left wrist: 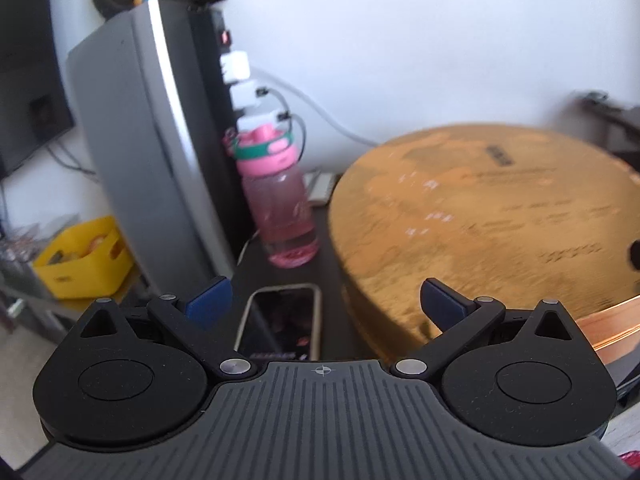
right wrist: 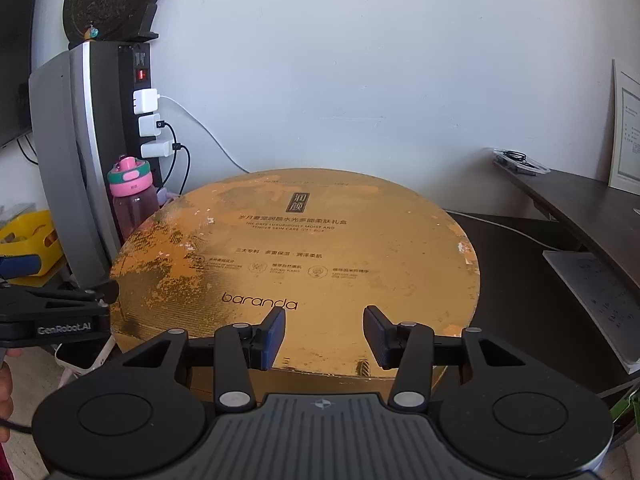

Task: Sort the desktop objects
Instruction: 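Open the right gripper and release the lid rim, withdrawing both tools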

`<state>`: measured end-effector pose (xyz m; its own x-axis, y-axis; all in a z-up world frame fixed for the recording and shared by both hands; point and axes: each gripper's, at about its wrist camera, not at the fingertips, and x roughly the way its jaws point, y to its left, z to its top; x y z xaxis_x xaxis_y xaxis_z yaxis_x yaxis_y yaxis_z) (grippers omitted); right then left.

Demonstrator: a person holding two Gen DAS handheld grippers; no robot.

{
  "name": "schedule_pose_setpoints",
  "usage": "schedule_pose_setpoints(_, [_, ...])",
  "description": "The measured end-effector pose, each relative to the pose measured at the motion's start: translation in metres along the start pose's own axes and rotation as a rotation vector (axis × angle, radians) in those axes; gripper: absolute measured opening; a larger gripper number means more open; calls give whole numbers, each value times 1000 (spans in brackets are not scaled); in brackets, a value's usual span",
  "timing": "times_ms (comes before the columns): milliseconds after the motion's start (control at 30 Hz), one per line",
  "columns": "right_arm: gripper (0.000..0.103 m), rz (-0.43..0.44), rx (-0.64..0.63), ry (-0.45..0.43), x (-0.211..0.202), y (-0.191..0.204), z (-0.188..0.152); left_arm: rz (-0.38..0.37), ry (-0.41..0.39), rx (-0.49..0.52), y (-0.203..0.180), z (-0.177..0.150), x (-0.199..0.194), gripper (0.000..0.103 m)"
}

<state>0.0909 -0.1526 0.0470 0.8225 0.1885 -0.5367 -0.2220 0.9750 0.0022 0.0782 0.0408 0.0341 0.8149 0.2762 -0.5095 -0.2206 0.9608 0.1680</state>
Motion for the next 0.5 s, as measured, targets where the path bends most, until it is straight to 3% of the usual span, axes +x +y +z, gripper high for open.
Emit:
schedule_pose_setpoints(100, [47,1,-12,19,5,3,-1,37,50,-7,3,0,11,103])
schedule_pose_setpoints(367, [49,6,-40,67,16,9,-5,31,78,51,-1,0,10,103])
schedule_pose_setpoints(500, [51,35,-17,42,8,8,-1,-54,21,46,-3,6,-7,103])
